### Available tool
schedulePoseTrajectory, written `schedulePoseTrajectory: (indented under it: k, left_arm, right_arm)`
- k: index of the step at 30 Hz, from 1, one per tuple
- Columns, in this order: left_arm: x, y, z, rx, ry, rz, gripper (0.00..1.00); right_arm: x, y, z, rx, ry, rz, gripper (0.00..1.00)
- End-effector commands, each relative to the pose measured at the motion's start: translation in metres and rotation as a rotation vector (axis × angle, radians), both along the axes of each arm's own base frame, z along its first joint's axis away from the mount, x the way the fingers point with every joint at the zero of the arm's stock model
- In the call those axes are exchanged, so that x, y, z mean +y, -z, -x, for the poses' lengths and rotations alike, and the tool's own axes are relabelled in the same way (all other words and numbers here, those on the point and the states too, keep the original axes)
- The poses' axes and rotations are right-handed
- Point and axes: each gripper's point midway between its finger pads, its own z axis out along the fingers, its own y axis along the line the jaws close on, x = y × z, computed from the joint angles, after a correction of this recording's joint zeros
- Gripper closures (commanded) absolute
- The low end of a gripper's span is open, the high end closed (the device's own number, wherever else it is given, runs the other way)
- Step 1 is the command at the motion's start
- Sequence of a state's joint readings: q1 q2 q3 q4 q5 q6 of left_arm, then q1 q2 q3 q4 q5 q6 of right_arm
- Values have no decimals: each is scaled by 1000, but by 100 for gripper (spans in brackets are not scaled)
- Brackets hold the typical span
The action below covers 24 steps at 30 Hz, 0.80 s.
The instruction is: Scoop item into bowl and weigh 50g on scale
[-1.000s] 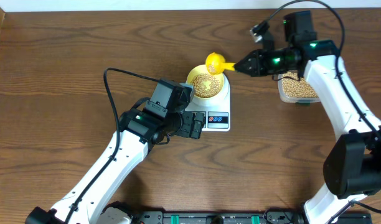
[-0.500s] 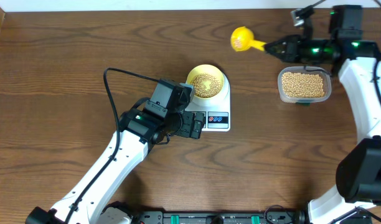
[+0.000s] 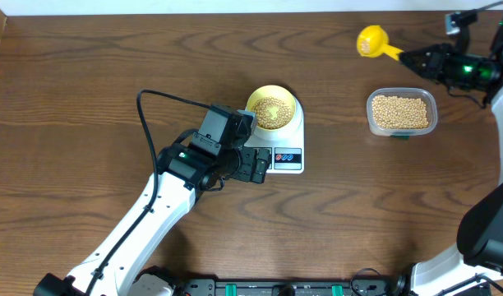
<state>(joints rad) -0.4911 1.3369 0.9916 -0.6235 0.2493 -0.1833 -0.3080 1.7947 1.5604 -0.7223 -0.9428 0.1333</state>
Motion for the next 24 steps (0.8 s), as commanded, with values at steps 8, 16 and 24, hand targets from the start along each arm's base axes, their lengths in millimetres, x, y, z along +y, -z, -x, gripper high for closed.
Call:
schedulePoseTrajectory:
  k: [8,16,24]
  left_arm:
    - [1,-1,2,-4,6,4,6]
    - [1,-1,2,-5,6,4,6]
    - [1,-1,2,-5,6,4,6]
  right_arm:
    - [-22,34,33,153,29,178,99]
    - [-41,42,37,194,94,299,99]
    - [-81,23,49,189,247,568,99]
